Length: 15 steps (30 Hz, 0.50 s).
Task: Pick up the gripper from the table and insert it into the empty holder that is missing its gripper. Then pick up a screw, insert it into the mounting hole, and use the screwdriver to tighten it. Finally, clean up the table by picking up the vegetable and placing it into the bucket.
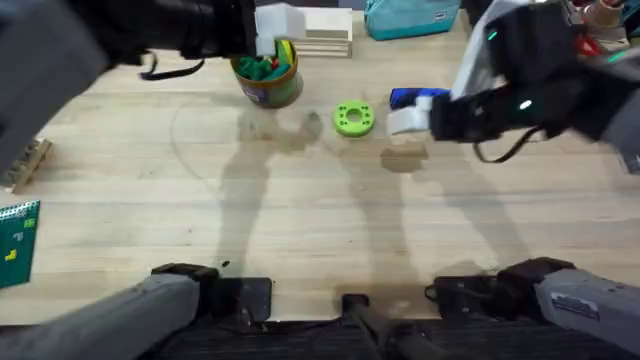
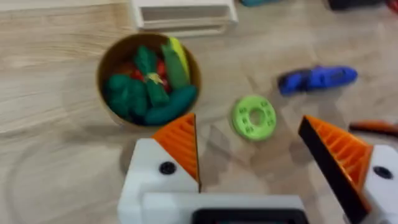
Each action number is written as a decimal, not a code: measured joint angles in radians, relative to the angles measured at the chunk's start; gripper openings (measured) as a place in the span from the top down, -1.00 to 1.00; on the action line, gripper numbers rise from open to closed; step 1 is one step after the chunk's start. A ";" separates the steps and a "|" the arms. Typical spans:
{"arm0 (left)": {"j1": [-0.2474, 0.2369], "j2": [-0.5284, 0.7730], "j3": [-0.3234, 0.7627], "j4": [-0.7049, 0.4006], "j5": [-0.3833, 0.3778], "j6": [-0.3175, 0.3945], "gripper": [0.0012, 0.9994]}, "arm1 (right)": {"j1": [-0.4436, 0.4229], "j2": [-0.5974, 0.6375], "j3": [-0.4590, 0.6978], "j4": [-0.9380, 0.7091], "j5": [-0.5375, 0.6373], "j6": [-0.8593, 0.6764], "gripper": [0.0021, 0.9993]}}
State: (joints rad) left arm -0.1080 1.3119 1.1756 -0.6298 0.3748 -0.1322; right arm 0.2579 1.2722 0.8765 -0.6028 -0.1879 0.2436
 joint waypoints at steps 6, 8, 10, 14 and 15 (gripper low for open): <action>-0.097 -0.207 0.007 -0.310 0.003 0.203 -0.97 | -0.077 -0.112 0.263 -0.420 0.000 0.000 -0.81; -0.104 -0.222 0.007 -0.355 0.003 0.222 -0.97 | -0.079 -0.134 0.281 -0.490 0.000 0.000 -0.81; -0.104 -0.228 0.007 -0.404 0.003 0.235 -0.97 | -0.080 -0.156 0.285 -0.541 0.000 0.000 -0.81; -0.104 -0.226 0.007 -0.480 0.003 0.247 -0.97 | -0.080 -0.211 0.285 -0.564 0.000 0.000 -0.81; -0.104 -0.226 0.007 -0.486 0.003 0.249 -0.97 | -0.080 -0.230 0.285 -0.565 0.000 0.000 -0.81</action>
